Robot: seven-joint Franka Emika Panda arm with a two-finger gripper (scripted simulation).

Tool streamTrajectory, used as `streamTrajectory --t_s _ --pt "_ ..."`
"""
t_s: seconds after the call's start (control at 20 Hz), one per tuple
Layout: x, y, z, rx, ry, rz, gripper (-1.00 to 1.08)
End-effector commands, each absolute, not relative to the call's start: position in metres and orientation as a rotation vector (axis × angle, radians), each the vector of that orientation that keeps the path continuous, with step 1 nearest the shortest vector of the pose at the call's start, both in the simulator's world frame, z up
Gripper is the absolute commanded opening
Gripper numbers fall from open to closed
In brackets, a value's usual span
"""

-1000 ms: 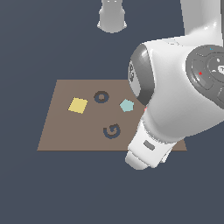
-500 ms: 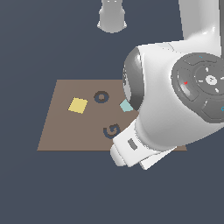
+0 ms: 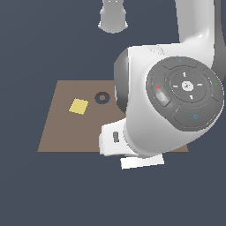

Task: Insert a designated object into the corresponding slot on a board.

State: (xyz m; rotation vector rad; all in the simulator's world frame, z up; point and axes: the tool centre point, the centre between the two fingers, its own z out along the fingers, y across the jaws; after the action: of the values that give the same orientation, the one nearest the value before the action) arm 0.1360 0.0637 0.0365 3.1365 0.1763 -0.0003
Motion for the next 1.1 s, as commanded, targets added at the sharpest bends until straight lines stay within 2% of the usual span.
streamTrajectory --t_s 0.0,1.05 --pt "0.136 0.057 0.037 3.141 0.004 0.0 -1.0" --pt "0.109 0.009 0.04 2.846 -1.331 0.0 -1.0"
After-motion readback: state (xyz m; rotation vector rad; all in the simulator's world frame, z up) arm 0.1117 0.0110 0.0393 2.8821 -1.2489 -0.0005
